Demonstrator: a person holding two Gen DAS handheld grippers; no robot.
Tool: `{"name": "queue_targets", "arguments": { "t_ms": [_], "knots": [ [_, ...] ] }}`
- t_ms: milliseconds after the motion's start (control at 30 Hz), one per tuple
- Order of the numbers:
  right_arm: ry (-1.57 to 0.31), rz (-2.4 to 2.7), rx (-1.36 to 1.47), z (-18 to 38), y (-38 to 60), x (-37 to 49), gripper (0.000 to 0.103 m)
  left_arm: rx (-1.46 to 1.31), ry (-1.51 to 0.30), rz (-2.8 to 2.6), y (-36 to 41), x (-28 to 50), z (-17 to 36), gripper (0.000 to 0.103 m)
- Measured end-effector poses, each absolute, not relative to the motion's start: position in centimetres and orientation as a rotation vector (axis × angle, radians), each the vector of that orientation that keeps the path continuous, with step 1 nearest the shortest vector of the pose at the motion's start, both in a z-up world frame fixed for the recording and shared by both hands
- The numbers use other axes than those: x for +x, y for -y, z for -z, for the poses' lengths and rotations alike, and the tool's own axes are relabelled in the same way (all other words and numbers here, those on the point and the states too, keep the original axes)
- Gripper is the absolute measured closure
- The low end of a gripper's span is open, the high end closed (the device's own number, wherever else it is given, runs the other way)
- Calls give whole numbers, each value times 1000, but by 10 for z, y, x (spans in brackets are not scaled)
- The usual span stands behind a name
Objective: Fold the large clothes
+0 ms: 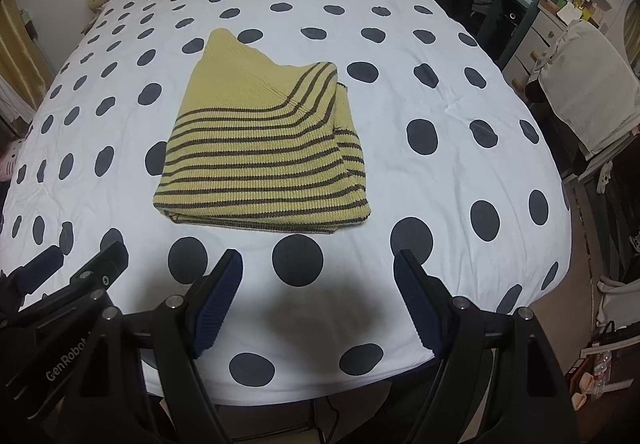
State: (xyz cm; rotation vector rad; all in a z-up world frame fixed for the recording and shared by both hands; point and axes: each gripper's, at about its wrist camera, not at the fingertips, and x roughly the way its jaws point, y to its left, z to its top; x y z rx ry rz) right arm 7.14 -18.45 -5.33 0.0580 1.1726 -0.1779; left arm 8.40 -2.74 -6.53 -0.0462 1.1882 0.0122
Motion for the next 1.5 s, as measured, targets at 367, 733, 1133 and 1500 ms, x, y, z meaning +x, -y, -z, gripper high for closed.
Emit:
{"name": "queue_targets", "arguments": {
  "t_ms": [367, 733, 1133, 1500],
  "knots": [
    [-1190, 180, 60, 56, 189, 73, 25, -51, -1200, -4, 29, 86, 69, 23],
    [-1195, 180, 62, 56, 191, 74, 25, -47, -1202, 3, 31, 86, 70, 23],
    [-1196, 182, 61, 56, 191, 73, 25, -44, -1213, 13, 29, 86, 70, 23],
    [-1202, 178, 58, 59, 197, 72, 25, -46, -1225, 11, 30, 85, 71, 23]
  ]
}}
